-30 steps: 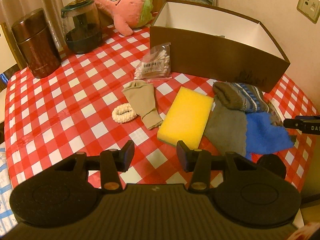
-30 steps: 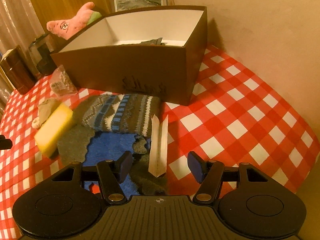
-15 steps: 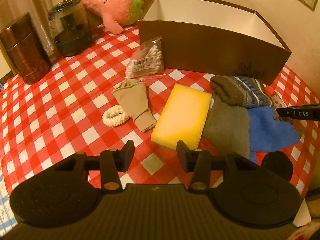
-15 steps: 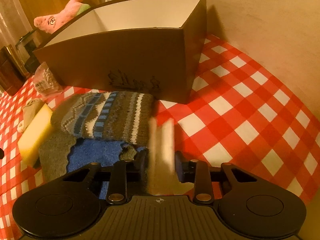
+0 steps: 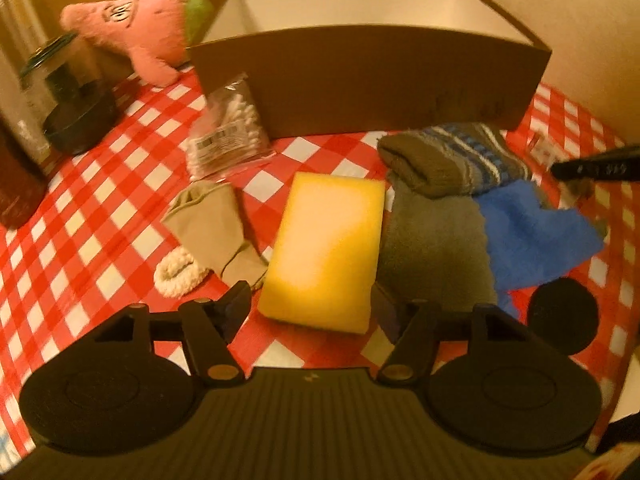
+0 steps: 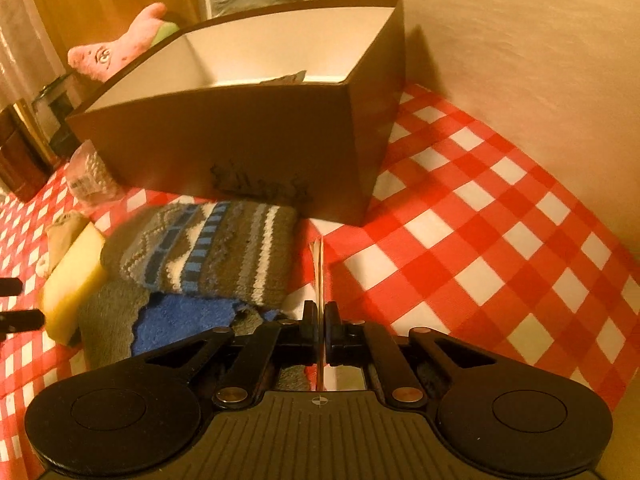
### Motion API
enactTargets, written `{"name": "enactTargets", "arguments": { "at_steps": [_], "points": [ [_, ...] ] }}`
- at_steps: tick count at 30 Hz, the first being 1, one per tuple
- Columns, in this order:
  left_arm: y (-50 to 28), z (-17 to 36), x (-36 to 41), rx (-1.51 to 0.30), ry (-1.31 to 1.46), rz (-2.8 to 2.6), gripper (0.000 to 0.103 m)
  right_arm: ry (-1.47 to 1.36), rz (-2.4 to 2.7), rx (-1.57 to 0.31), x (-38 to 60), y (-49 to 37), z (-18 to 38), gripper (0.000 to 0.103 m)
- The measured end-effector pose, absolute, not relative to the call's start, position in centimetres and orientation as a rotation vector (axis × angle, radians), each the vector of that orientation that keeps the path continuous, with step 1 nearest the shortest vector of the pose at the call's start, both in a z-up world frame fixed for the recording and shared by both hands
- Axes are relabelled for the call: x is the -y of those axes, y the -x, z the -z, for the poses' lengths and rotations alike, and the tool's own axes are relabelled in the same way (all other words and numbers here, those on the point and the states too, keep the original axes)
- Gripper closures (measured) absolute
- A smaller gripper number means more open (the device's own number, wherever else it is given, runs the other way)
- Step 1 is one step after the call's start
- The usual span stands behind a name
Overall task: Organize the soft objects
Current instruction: 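Grasp the yellow sponge with the left gripper while the right grasps a thin beige item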
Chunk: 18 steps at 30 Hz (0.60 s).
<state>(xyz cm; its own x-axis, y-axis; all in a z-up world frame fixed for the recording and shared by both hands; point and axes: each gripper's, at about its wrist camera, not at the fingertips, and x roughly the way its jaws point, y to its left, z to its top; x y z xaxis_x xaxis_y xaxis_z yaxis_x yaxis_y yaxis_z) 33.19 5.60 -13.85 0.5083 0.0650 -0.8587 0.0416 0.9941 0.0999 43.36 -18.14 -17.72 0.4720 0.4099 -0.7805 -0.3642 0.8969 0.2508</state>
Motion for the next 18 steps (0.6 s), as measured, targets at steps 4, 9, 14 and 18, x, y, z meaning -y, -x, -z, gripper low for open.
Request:
{"name": "enactTargets", "arguments": {
  "at_steps": [4, 9, 14, 18],
  "points": [
    [-34.6, 14.6, -5.4, -1.058, -0.145, 0.008, 0.038, -0.066, -0.457, -0.973, 18.8, -43.4, 17.7, 0.1],
    [-36.2, 15.0, -6.0, -1.071, -0.078, 0.033, 0.036, -0.071, -0.443, -0.977, 19.2, -43.3, 17.7, 0.1],
    [-37.5, 15.9, -6.3, -1.094, -0.05, 0.036, 0.033, -0.072, -0.435, -0.976, 19.4, -43.3, 17.7, 0.1],
    [-38.0, 16.6, -6.1, -1.104, -0.062, 0.039, 0.033, -0.071, -0.429, -0.979, 19.4, -43.3, 17.7, 0.1]
  ]
}}
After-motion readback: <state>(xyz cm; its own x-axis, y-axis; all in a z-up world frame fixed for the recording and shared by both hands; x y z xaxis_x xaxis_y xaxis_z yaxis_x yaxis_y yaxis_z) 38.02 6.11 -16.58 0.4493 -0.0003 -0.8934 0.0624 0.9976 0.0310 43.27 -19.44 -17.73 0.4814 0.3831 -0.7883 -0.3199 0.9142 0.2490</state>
